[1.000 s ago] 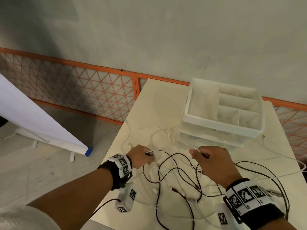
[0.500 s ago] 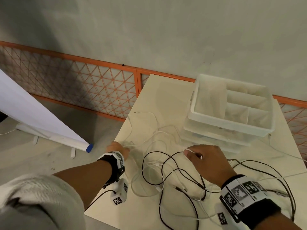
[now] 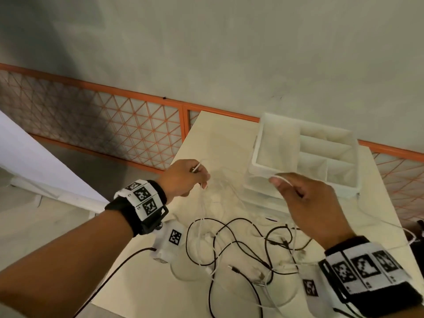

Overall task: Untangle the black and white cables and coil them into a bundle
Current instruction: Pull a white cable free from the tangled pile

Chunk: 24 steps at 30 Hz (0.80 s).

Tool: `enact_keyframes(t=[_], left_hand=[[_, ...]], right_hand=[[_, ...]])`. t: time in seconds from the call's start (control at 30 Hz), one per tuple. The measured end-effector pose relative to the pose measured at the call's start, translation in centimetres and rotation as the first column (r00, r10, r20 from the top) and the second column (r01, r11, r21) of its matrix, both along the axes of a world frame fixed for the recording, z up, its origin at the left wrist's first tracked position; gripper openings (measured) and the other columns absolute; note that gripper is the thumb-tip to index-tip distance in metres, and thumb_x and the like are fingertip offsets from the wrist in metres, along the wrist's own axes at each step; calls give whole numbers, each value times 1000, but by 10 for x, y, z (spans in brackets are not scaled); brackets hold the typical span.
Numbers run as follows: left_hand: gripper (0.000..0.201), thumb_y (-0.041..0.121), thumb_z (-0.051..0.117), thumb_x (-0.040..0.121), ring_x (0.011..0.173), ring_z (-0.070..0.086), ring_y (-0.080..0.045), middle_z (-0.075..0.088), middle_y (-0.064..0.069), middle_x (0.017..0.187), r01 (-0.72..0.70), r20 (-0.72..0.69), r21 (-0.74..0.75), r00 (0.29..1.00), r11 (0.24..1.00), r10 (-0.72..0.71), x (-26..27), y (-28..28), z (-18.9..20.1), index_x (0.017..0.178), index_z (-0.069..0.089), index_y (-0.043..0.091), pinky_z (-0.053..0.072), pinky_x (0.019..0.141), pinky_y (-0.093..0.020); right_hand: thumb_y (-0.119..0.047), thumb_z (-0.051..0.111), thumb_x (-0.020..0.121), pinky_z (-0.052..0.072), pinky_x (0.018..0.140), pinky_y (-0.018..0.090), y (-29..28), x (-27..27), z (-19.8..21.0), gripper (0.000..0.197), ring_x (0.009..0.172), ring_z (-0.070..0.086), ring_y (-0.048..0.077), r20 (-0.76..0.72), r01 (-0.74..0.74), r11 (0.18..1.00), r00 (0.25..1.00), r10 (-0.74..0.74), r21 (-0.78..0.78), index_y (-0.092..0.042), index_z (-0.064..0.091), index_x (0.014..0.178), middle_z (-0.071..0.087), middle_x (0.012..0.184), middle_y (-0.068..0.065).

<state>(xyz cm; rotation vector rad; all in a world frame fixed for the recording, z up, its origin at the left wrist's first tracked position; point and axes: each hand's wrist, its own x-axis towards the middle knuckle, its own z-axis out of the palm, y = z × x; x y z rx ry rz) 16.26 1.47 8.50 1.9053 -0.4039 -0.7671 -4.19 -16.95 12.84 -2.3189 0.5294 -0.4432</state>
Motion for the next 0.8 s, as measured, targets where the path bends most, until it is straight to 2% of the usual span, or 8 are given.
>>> enact_keyframes(t=[0.07,0.17,0.27,0.4,0.53,0.6,0.67,0.8], left_hand=[[10,11,65,90,37,32,-9,71,-8,73,57,52,6,997,998,-57,-7,-6,10,97,62,4,27,39,-19],[5,12,63,91,37,36,-6,70,-5,71,128,148,40,980,991,-132,-19,-15,25,95,63,9,28,41,-22],[7,9,59,94,39,33,-9,65,-2,67,163,195,-61,969,985,-148,-30,-24,49,93,66,10,27,40,-21],[11,22,64,93,45,28,-10,43,2,63,155,182,-294,978,943,-104,-46,-38,99,100,71,17,26,40,-21],[41,34,75,82,46,29,-9,34,0,63,372,222,-311,923,875,-313,-82,-60,122,123,67,31,26,43,-20],[22,40,71,85,41,35,-3,41,12,52,409,355,-174,874,896,-331,-102,-74,116,101,75,25,29,44,-14],[35,43,62,93,37,39,-1,45,15,44,316,372,-150,896,937,-243,-111,-83,107,70,71,18,28,41,-11],[45,47,58,94,43,31,-8,43,8,54,89,210,-272,977,958,-32,-102,-79,113,59,61,19,24,43,-22]], right_hand=[[-36,60,98,44,50,15,-6,-3,41,16,55,60,9,190,60,998,980,-55,-17,-36,74,104,74,73,-6],[-36,60,99,49,52,37,-18,-13,94,16,54,55,28,490,206,978,857,-159,-43,-30,74,100,65,67,12],[-35,59,99,53,60,48,-22,-27,105,15,64,57,36,500,195,981,849,-173,8,-37,73,101,64,66,6],[-30,61,99,49,59,16,-24,-38,90,21,61,64,3,219,30,997,976,-15,-69,-45,74,106,67,67,-31],[-22,62,98,33,45,6,-21,-40,96,23,40,49,2,142,-24,997,989,35,-79,-39,76,107,55,47,-25],[-19,63,97,37,49,7,-22,-42,102,22,47,54,1,251,28,994,968,-1,-102,-34,78,104,64,57,-21],[-20,66,94,41,56,7,-29,-46,105,17,57,59,-2,327,136,979,941,-81,-149,-31,79,97,70,70,-18],[-24,63,94,34,51,11,-70,-67,72,26,57,58,16,242,370,904,917,-317,-216,-7,74,76,63,58,2]])
